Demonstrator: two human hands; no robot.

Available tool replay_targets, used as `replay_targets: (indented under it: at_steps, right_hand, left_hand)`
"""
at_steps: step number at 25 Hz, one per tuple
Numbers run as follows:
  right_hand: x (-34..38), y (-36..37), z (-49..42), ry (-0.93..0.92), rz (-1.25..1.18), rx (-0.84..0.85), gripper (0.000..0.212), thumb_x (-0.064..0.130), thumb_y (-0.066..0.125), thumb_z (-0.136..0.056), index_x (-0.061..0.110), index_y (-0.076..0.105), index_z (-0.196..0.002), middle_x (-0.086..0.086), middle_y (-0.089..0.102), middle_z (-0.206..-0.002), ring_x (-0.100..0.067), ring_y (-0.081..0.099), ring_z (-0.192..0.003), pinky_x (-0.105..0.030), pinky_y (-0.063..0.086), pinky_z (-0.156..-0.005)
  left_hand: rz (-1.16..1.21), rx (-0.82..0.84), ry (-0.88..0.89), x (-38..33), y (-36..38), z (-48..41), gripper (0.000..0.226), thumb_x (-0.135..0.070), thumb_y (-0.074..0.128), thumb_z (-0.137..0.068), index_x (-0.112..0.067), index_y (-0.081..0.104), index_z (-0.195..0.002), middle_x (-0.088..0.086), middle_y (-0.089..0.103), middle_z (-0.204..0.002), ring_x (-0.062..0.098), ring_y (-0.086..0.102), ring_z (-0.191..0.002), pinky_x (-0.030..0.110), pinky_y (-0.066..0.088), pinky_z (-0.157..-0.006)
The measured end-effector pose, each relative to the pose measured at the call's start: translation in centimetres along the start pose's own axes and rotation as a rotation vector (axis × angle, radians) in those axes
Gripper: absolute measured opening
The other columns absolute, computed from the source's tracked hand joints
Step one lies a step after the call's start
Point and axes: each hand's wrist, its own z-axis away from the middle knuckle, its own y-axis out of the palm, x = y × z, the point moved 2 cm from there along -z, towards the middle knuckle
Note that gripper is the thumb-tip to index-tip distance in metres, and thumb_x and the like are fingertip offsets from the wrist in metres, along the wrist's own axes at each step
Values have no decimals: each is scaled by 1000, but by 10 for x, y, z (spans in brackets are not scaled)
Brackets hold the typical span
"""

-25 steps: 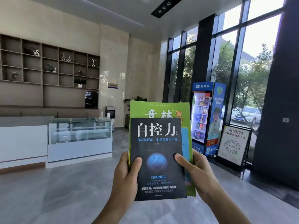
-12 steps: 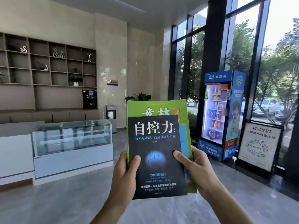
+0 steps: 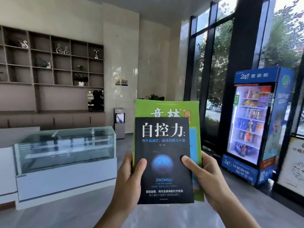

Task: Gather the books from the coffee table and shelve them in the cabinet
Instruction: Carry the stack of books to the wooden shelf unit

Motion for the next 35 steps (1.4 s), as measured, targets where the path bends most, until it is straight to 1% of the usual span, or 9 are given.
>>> replay_targets:
  at_steps: [6,9,12,14,18,20,26,31,35]
  right_hand:
    - [-106,38,-221,-5,13,0,14,2,62,-95,-5,66,-106,-12,71,-71,-8,58,-40,-17,40,-32]
    - [-147,53,-345,-8,37,6,13,9,65,-93,3,70,-104,-32,72,-87,-21,63,-54,-22,42,-38]
    - [-182,52,-451,-10,32,-9,10,13,69,-92,10,73,-101,-32,73,-102,-36,67,-74,-44,53,-61]
    - [-212,47,-517,-7,35,-6,12,17,73,-89,12,73,-100,-38,69,-101,-40,59,-76,-52,46,-65]
    - [-290,27,-654,0,22,-7,9,12,68,-93,4,67,-97,-28,52,-73,-25,37,-49,-22,28,-39]
    - [-326,17,-727,-22,-12,15,11,10,66,-93,1,65,-97,-21,49,-70,-16,31,-41,-18,25,-37]
    - [-397,-2,-970,-11,-24,52,16,10,68,-92,-5,63,-96,-17,45,-67,-15,31,-40,-20,24,-41]
    - [-465,21,-1137,3,-53,77,10,7,65,-93,0,70,-100,-13,72,-76,-10,57,-42,-18,41,-36]
    - [-548,51,-1271,-12,-30,92,11,11,68,-92,7,74,-99,-23,77,-95,-24,70,-66,-32,57,-57]
  left_hand:
    - [34,-29,-1,138,-30,-214,24,-33,56,-88,-24,66,-108,2,77,-107,25,72,-103,51,53,-96]
    - [42,-6,-7,189,-37,-332,18,-31,57,-92,-24,66,-107,1,77,-105,27,71,-104,48,54,-95]
    - [38,1,-19,237,-31,-432,18,-29,57,-94,-22,65,-108,2,77,-106,27,70,-105,46,54,-95]
    - [49,-2,-28,273,-25,-494,17,-28,58,-93,-22,66,-107,4,77,-106,28,71,-105,50,54,-96]
    - [34,1,-14,366,-7,-623,24,-32,57,-88,-25,69,-107,4,77,-109,29,71,-106,49,53,-97]
    - [49,5,17,409,6,-689,25,-30,57,-87,-28,70,-108,1,78,-111,27,71,-108,47,52,-98]
    - [26,-28,32,507,38,-904,26,-28,56,-90,-29,70,-111,1,76,-115,25,69,-113,52,48,-105]
    - [32,-60,-24,589,22,-1055,22,-18,53,-100,-20,66,-118,2,77,-115,25,70,-112,47,52,-101]
    - [19,-87,-7,678,-5,-1176,21,-14,52,-100,-20,68,-113,1,78,-110,20,72,-104,39,54,-92]
